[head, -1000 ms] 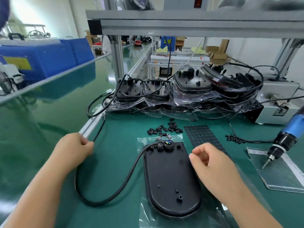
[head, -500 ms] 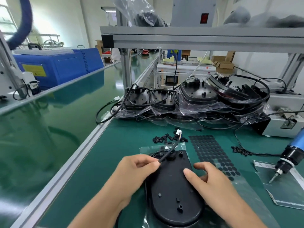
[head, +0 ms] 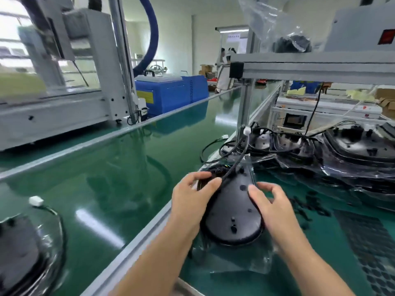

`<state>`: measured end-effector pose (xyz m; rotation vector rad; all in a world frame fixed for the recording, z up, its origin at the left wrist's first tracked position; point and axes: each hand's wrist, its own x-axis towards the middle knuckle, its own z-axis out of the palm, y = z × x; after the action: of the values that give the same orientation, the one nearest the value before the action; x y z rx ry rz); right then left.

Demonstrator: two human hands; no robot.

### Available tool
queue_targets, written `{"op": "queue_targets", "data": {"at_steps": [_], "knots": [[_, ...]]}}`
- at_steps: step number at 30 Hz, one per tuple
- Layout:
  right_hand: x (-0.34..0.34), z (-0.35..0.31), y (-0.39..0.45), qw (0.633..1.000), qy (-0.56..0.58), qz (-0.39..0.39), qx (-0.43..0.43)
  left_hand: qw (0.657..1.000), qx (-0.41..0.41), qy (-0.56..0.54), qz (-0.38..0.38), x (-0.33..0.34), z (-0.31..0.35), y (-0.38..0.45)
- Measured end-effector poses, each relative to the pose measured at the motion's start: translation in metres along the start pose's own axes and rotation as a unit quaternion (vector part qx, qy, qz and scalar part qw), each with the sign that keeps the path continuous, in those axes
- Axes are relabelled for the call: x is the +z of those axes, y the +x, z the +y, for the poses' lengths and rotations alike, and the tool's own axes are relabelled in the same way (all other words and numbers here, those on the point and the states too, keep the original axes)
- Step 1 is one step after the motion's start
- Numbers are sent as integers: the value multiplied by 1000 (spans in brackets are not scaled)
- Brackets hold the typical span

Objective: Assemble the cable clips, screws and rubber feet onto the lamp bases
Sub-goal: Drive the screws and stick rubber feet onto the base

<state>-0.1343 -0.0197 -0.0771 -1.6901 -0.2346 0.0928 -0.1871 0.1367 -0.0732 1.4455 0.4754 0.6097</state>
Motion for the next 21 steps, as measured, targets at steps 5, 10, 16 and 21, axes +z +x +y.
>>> {"op": "queue_targets", "data": {"at_steps": [5, 10, 16, 21], "knots": [[60, 12, 27, 992, 72, -100, 18, 994, -50, 49, 84, -52, -6, 18], [108, 21, 29, 980, 83, -182, 15, 985, -20, 126, 113, -99, -4, 30], [132, 22, 24, 964, 93, -247, 7, 959, -21, 117, 256, -174, 4, 41], [125, 29, 22, 966, 101, -238, -15, 914, -68, 136, 376, -244, 3, 37]]}}
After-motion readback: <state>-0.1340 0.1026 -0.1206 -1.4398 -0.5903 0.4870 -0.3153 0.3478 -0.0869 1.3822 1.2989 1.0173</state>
